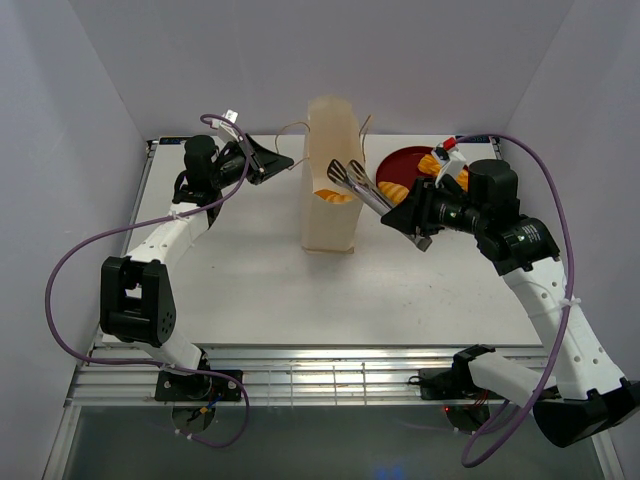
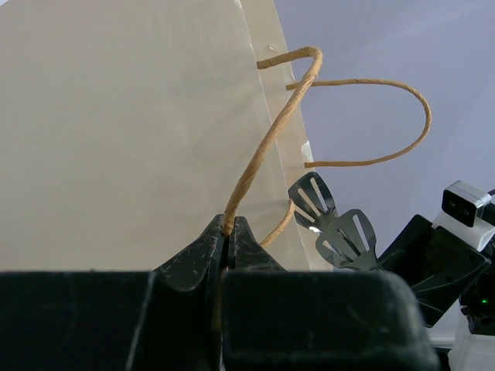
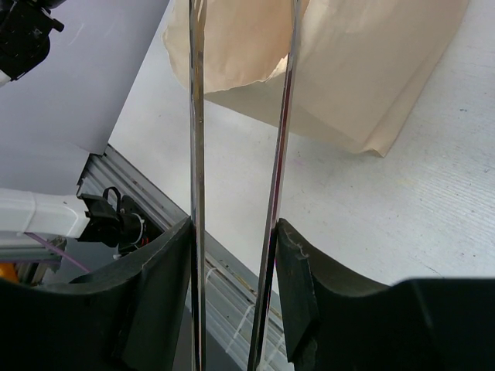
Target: Place the fake bread into the paper bag
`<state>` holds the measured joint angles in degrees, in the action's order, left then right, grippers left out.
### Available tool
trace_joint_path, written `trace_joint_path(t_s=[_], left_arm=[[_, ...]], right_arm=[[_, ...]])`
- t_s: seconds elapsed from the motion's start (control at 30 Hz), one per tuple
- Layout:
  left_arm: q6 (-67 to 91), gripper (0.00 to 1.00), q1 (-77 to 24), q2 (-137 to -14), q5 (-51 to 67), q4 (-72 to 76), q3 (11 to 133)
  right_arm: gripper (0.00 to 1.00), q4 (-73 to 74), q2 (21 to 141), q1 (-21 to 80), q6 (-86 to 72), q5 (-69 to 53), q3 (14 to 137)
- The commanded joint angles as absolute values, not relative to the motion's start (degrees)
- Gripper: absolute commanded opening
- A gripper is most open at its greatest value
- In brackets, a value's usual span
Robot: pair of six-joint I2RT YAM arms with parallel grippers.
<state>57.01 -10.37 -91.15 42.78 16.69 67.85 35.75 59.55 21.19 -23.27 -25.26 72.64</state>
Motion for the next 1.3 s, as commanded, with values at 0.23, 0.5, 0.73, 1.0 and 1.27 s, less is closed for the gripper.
trace_joint_path(t_s=[0.23, 0.5, 0.73, 1.0, 1.27], left_arm=[[56.08, 0.00, -10.81, -87.45, 42.71, 16.79, 66.89], [55.37, 0.00, -10.81, -87.10, 42.89, 16.79, 66.62], [54.32, 0.00, -10.72, -87.45, 43.24, 16.79, 66.97], [52.91, 0.00, -10.72, -87.98, 44.21, 16.79, 66.27], [52.65, 0.00, -10.72, -88.59, 45.00, 16.79, 66.62]], right_arm=[[0.51, 33.93, 58.27, 21.45, -22.24, -26.63, 78.39], [0.51, 35.59, 59.85, 21.45, -22.06, -24.00, 88.50], [0.50, 40.42, 61.08, 21.45, -18.55, -7.43, 96.76], [0.52, 42.01, 59.59, 21.36, -14.16, 13.87, 94.23], [0.51, 40.96, 61.08, 21.01, -13.09, 22.41, 85.36]])
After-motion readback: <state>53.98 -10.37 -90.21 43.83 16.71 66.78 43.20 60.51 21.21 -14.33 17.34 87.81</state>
